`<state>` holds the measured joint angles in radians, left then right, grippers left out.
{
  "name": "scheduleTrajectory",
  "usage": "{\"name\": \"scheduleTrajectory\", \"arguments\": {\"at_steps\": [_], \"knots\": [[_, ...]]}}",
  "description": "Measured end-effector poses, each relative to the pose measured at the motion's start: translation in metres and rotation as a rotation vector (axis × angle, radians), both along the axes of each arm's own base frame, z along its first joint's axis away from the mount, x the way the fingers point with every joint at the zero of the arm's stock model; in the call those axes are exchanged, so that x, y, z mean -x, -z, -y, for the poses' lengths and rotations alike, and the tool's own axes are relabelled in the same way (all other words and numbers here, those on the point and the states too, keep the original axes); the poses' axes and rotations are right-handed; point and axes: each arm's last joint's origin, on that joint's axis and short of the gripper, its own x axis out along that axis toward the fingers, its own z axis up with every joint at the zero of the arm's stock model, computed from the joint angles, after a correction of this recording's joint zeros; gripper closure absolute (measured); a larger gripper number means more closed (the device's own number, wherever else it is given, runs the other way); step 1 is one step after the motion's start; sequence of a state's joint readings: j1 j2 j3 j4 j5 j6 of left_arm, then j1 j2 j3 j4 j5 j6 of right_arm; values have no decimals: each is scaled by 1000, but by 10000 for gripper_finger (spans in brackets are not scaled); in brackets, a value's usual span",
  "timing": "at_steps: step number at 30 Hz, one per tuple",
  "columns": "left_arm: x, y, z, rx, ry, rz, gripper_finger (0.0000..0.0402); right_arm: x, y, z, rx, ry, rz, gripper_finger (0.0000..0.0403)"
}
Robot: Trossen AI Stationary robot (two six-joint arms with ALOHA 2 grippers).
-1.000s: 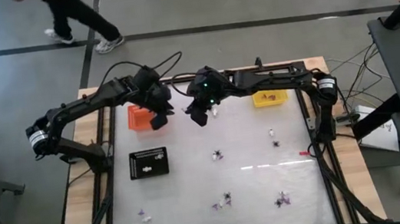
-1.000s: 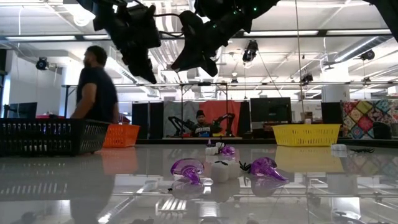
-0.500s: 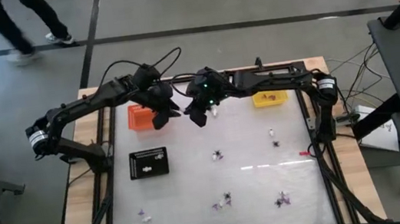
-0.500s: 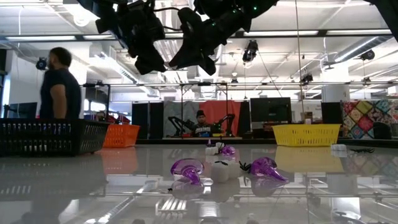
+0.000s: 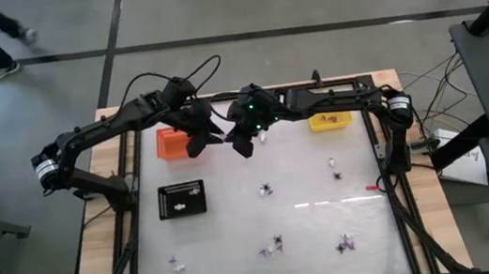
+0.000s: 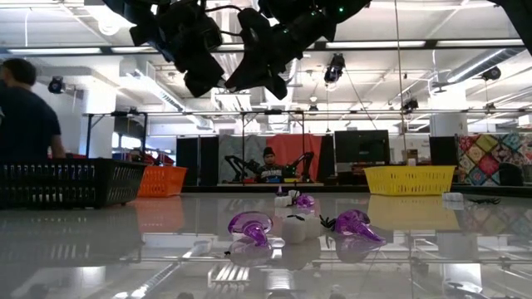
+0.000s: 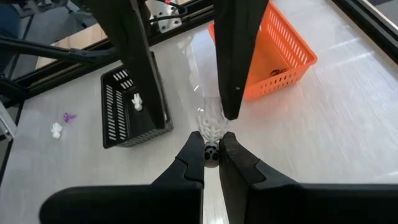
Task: Sort Halloween decoration
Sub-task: Put the white skeleton toy into the black bin
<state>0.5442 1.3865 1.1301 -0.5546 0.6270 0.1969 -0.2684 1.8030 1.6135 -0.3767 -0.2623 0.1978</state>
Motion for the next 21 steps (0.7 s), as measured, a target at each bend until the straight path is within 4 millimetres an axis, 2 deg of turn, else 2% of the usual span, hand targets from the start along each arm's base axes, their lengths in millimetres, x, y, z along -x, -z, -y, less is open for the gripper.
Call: {"name": "scheduleTrajectory", "arguments": {"at_steps": [6, 12, 16, 21], "knots": [[-1, 1, -1, -3, 4, -1, 307, 0, 0, 0, -1, -1, -1, 390], [-7, 12, -5, 21, -11, -40, 350, 0, 2, 0, -4, 0, -16, 390], [-10, 18, -7, 50, -19, -62, 353, 1, 4, 0, -7, 1, -26, 390], [-11, 19, -7, 54, -16, -68, 336, 1, 3, 0, 6, -8, -22, 390]]}}
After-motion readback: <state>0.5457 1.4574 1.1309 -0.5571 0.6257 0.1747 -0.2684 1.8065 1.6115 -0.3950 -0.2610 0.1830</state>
